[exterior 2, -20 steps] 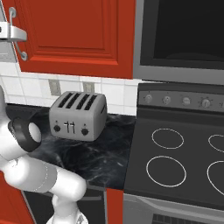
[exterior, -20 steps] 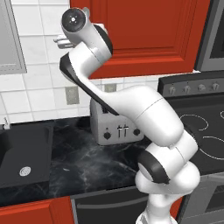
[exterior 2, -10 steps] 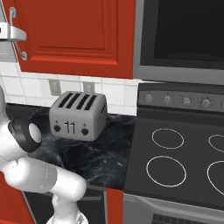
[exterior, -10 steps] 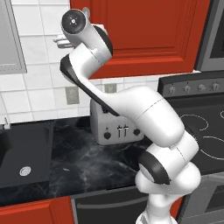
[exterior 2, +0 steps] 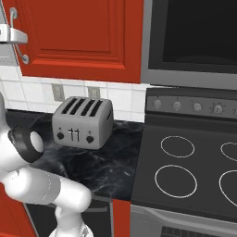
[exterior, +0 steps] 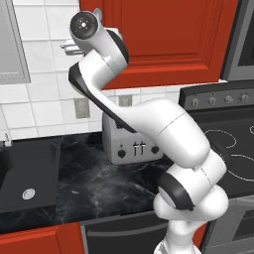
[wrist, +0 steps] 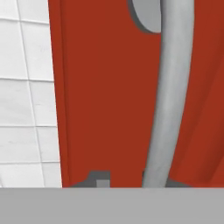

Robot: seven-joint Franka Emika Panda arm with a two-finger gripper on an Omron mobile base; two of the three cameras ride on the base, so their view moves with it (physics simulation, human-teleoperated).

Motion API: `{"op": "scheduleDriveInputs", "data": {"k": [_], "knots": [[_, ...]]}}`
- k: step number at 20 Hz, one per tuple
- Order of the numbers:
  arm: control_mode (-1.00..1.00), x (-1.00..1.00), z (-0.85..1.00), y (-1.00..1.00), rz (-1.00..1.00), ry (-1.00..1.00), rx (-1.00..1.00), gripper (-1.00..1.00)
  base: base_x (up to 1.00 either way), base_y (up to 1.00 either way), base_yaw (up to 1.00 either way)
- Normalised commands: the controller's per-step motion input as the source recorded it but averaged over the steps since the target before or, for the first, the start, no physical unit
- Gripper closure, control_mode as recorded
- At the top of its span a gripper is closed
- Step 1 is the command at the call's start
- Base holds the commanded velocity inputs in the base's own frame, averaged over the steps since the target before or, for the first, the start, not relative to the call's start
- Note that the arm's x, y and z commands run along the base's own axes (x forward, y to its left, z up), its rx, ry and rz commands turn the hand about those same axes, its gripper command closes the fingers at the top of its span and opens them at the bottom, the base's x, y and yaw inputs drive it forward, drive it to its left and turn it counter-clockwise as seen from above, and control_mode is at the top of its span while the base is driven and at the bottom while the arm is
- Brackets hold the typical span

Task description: Open the cabinet, pick the kettle from the cabinet, and place it in the sink.

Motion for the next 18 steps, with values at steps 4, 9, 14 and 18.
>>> {"op": "scheduleDriveInputs", "data": {"k": [4, 9, 14, 18], "knots": [[-1.00, -0.28, -0.20, -0.06, 0.02, 0.00, 0.00, 1.00, 0.00, 0.00, 0.00], [-1.00, -0.61, -0.11, -0.20, 0.08, 0.00, 0.00, 1.00, 0.00, 0.00, 0.00], [-1.00, -0.68, -0.11, -0.32, 0.17, -0.01, 0.01, 1.00, 0.00, 0.00, 0.00], [-1.00, -0.70, -0.09, -0.44, 0.21, -0.06, 0.02, 1.00, 0.00, 0.00, 0.00]]}}
